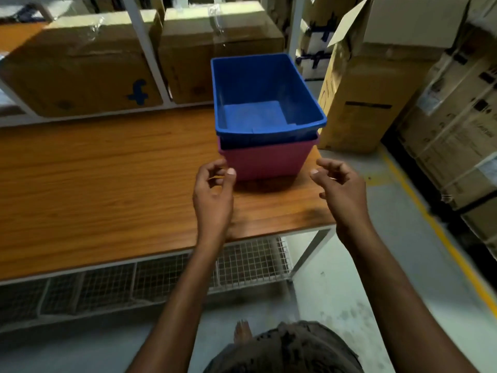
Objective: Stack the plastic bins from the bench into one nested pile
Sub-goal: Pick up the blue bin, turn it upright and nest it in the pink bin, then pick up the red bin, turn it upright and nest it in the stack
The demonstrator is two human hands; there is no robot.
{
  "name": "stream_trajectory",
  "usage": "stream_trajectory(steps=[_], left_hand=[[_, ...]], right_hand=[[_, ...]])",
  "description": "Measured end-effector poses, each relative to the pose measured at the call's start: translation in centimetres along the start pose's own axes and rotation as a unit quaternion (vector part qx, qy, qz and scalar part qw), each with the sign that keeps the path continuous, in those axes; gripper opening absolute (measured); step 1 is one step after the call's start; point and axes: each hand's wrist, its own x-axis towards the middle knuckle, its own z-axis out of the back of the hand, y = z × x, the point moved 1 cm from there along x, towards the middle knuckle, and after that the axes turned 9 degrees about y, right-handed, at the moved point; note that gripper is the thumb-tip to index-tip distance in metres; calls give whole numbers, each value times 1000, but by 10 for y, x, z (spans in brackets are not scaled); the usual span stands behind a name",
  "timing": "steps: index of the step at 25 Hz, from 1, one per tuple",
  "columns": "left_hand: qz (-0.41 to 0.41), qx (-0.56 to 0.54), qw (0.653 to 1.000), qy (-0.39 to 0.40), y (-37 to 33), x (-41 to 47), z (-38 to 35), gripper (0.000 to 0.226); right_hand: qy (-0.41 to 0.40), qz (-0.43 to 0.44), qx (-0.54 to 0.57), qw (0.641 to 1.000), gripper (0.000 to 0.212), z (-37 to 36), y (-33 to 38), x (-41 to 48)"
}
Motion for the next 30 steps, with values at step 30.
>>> stream_trajectory(steps=[30], left_hand=[[190, 112, 965, -141, 88, -361, 167, 56]], right_hand=[[448, 123, -147, 874, 61, -112, -139, -287]])
